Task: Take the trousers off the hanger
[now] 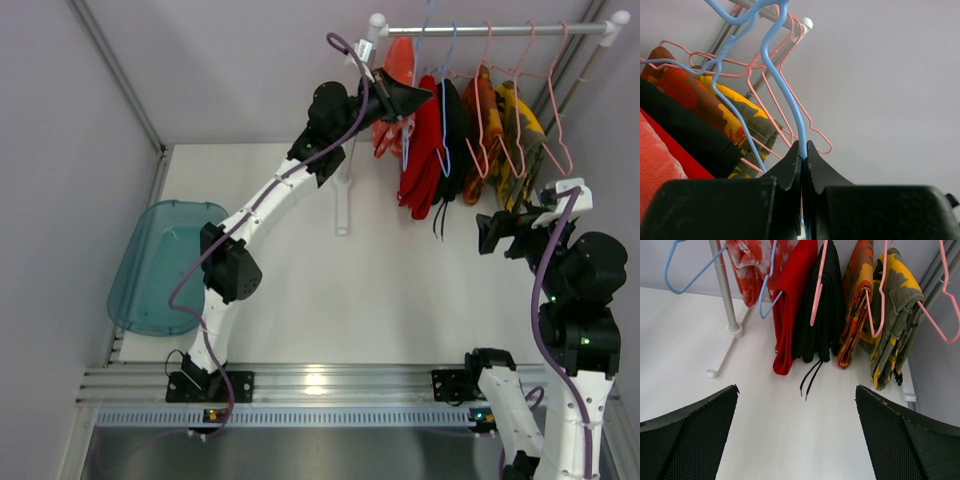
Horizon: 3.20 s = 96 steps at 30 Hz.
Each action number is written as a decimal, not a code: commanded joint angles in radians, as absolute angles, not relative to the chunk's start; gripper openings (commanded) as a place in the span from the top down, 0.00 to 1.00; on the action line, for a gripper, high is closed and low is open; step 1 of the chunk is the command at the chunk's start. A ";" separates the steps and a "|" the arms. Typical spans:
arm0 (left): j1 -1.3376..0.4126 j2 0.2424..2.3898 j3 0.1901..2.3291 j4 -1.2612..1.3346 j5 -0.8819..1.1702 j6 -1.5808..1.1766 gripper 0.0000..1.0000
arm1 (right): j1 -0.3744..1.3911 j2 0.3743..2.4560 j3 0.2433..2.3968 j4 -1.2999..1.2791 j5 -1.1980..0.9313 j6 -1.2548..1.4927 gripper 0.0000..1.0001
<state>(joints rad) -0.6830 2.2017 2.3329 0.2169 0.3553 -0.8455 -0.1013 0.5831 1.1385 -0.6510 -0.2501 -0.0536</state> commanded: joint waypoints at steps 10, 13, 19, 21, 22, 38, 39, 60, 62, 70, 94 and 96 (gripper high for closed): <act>-0.695 1.704 1.970 0.394 0.497 -0.946 1.00 | -0.118 0.580 1.125 -0.508 -0.351 0.107 0.01; -0.710 1.622 1.856 0.368 0.509 -0.937 1.00 | -0.118 0.587 1.115 -0.486 -0.397 0.156 0.01; -0.744 1.487 1.671 0.333 0.502 -0.870 1.00 | -0.118 0.612 1.097 -0.395 -0.544 0.412 0.03; -0.755 1.448 1.642 0.305 0.497 -0.829 1.00 | -0.118 0.609 1.078 -0.358 -0.597 0.523 0.03; -0.759 1.434 1.613 0.301 0.495 -0.816 1.00 | -0.118 0.604 1.042 -0.294 -0.612 0.566 0.04; -0.841 1.293 1.414 0.235 0.370 -0.551 1.00 | -0.066 0.675 0.973 0.068 -0.604 1.215 0.24; -0.841 1.295 1.416 0.235 0.364 -0.549 1.00 | -0.054 0.684 0.973 0.063 -0.598 1.219 0.25; -0.838 1.262 1.368 0.225 0.290 -0.578 1.00 | 0.380 0.977 1.071 0.163 -0.434 1.235 0.42; -0.838 1.258 1.365 0.227 0.293 -0.581 1.00 | 0.391 1.012 1.089 0.140 -0.420 1.244 0.45; -0.839 1.252 1.351 0.219 0.291 -0.578 1.00 | 0.449 1.118 1.212 0.097 -0.399 1.223 0.56; -0.852 1.076 1.247 -0.053 0.019 -0.301 0.31 | 0.384 1.129 1.244 0.100 -0.647 0.989 1.00; -0.783 0.995 1.203 -0.096 -0.047 -0.244 0.31 | 0.364 1.109 1.241 0.112 -0.698 0.991 1.00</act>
<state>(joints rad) -0.8616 1.1255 1.2335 -0.0566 0.0620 -0.3702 0.4072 1.1854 1.2156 -0.0128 -0.5873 1.0817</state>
